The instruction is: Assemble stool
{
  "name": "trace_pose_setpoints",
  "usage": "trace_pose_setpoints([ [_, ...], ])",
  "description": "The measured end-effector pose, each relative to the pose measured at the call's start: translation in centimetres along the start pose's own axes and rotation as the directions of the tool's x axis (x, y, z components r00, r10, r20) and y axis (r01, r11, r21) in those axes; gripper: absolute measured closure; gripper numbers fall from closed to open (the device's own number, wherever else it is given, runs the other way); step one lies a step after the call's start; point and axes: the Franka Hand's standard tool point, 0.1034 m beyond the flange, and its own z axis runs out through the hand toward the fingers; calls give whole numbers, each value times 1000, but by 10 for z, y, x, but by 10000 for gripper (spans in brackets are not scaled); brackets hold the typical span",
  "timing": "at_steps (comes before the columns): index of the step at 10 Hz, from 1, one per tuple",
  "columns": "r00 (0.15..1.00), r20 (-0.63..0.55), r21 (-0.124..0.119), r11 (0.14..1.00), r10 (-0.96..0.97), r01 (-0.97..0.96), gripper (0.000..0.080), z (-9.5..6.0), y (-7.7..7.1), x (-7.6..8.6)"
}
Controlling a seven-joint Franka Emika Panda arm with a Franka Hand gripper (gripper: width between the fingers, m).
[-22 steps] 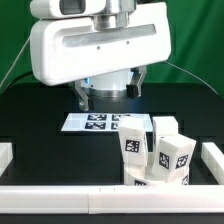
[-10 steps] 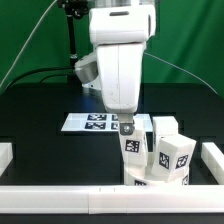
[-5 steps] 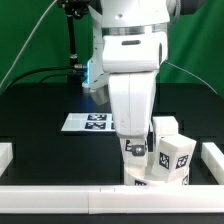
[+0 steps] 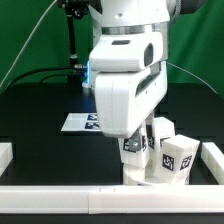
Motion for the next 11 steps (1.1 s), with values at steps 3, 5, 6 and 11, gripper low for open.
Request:
trace_pose_setpoints([
  [3, 982, -2, 1, 982, 189, -189, 465, 0, 1, 0],
  [5, 921, -19, 3, 921, 389, -389, 465, 1, 11, 4],
  [6, 873, -22, 7, 873, 487, -487, 464, 2, 10, 8],
  [11, 477, -35, 136, 477, 878, -868, 464, 4, 11, 22],
])
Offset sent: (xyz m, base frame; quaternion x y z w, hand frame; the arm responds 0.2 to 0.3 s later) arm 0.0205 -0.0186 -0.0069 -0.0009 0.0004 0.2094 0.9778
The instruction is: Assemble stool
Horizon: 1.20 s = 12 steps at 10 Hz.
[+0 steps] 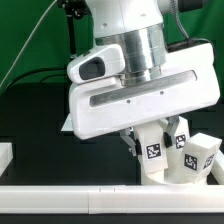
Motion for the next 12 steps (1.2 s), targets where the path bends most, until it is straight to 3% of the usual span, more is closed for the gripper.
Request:
trace_pose_setpoints([
  [4, 957, -1, 9, 957, 290, -290, 463, 3, -6, -1],
  [8, 735, -131, -16, 740, 665, -672, 462, 8, -15, 9],
  [9, 642, -149, 2, 649, 752, -761, 462, 8, -14, 10],
  [10, 600, -152, 18, 609, 786, -793, 462, 7, -14, 11],
  [11, 495, -147, 67, 508, 856, -859, 462, 5, -16, 14],
  [12, 438, -140, 67, 450, 888, -891, 462, 5, -14, 12],
])
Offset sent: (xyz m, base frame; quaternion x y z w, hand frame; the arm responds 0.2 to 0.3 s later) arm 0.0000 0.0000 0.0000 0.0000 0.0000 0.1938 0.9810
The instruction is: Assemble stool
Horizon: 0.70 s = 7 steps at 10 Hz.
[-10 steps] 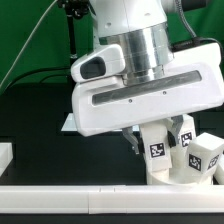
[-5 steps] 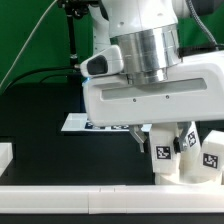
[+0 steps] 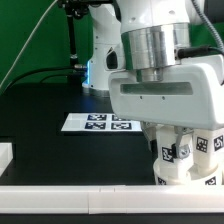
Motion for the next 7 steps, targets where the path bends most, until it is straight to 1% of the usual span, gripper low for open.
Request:
trace_pose_setpoints([
  [1, 993, -8, -11, 993, 116, -117, 462, 1, 3, 1],
  [2, 976, -24, -28, 976, 215, -216, 462, 0, 7, 2],
  [3, 963, -30, -56, 962, 267, -269, 462, 0, 9, -2],
  [4, 948, -38, -66, 946, 315, -317, 462, 1, 9, -5],
  [5, 938, -46, -68, 935, 345, -347, 462, 2, 10, -7],
  [6, 944, -44, -70, 941, 328, -330, 462, 2, 10, -8],
  [7, 944, -43, -70, 941, 328, -330, 390, 3, 10, -8],
])
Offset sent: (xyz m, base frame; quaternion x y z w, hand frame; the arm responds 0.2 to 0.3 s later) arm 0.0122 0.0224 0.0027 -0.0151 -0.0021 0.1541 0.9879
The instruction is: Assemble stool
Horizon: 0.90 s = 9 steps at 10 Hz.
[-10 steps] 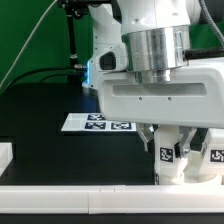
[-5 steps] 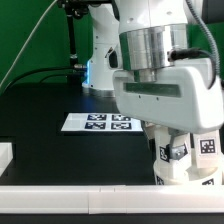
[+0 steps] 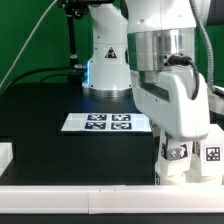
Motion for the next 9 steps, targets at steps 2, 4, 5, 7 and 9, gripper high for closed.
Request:
trace_pose_setpoints([
  [2, 1000, 0, 0, 1000, -12, 12, 219, 0, 0, 0],
  [4, 996, 9, -10, 996, -85, 85, 164, -3, 0, -2],
  [5, 981, 39, -32, 981, -191, 192, 154, -17, -3, -6],
  [7, 882, 76, -21, 883, -465, 468, 151, -41, -12, -17],
  [9, 805, 79, -7, 807, -589, 591, 151, -42, -13, -19],
])
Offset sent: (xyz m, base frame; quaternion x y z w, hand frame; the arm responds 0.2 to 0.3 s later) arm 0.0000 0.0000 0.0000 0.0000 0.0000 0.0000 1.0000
